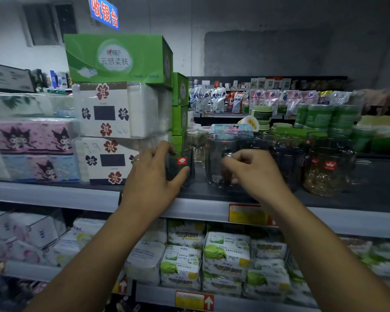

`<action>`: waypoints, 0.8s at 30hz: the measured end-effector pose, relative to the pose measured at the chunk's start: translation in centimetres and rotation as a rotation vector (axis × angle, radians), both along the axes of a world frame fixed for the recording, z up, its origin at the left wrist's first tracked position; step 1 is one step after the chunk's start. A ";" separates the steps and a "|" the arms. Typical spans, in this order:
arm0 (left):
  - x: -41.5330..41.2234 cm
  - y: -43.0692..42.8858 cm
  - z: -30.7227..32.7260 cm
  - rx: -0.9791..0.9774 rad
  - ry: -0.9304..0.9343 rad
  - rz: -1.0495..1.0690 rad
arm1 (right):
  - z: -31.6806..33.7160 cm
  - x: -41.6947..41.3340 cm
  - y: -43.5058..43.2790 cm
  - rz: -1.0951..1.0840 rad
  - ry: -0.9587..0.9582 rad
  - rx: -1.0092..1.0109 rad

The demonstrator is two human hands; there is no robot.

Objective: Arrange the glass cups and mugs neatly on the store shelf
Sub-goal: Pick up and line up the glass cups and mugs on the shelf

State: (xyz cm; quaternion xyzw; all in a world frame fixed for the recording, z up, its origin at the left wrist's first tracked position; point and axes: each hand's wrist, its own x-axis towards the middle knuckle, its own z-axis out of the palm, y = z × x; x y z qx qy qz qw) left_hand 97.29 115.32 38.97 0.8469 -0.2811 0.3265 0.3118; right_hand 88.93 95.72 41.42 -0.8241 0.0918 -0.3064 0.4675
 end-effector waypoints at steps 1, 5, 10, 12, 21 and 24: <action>-0.1 0.0 0.0 0.004 0.007 0.014 | 0.0 0.0 -0.4 0.006 -0.012 0.039; -0.6 -0.3 0.1 -0.073 0.073 -0.018 | -0.1 -0.3 -1.1 0.053 -0.031 0.298; 0.4 -1.4 0.6 -0.147 0.340 -0.084 | -0.6 0.5 -0.9 0.149 -0.121 0.528; 0.7 -1.6 0.5 -0.153 0.389 -0.054 | -0.7 0.6 -0.6 0.098 -0.145 0.524; -0.2 -1.4 0.1 -0.428 0.282 -0.154 | -1.1 0.4 0.1 0.015 -0.242 0.422; -1.8 -0.9 0.9 -0.545 0.149 -0.214 | -0.3 -1.1 0.3 0.030 -0.335 0.457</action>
